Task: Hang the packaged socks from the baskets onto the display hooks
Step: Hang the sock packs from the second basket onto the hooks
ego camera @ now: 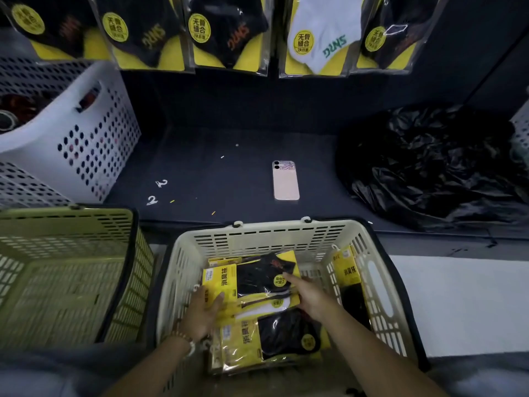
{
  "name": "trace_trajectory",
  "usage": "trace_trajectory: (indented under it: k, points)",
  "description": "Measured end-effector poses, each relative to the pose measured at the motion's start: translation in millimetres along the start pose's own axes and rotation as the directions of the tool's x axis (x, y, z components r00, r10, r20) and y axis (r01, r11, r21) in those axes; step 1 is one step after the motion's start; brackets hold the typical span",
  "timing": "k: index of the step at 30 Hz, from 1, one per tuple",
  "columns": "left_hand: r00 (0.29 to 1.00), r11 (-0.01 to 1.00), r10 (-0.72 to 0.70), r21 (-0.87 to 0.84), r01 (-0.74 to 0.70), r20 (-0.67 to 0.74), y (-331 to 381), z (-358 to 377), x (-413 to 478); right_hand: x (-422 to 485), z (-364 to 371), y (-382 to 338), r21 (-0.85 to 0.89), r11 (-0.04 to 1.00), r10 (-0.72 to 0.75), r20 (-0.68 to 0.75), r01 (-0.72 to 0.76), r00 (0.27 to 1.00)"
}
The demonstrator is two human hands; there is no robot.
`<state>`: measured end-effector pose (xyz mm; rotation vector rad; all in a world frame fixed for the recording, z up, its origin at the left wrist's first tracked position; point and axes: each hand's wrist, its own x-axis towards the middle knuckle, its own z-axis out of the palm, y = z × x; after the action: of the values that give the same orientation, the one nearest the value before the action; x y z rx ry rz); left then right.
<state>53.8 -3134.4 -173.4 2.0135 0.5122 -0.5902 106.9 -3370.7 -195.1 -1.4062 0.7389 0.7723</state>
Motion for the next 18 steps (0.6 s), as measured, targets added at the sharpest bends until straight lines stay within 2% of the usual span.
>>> trace_trajectory:
  k: [4, 8, 11, 15, 18]
  points:
    - [0.998, 0.998, -0.058, -0.008, 0.057, -0.029, -2, 2, -4, -18, -2, 0, -0.003, 0.998, -0.070, 0.002, 0.070, 0.998]
    - [0.984, 0.966, -0.152, -0.224, 0.127, -0.098, 8, 7, -16, -47, -16, -7, -0.042, 0.989, -0.146, -0.085, 0.143, 0.986]
    - [0.964, 0.904, -0.255, -0.373, 0.212, -0.071, 24, 6, -24, -74, -31, -22, -0.057, 0.965, -0.261, -0.133, 0.256, 0.956]
    - [0.981, 0.842, -0.176, -0.502, 0.196, 0.087, 58, -12, -43, -114, -48, -55, 0.037, 0.922, -0.375, -0.152, 0.385, 0.914]
    - [0.995, 0.793, -0.067, -0.601, 0.097, 0.072, 92, -30, -53, -146, -57, -80, 0.136, 0.868, -0.446, -0.205, 0.477, 0.871]
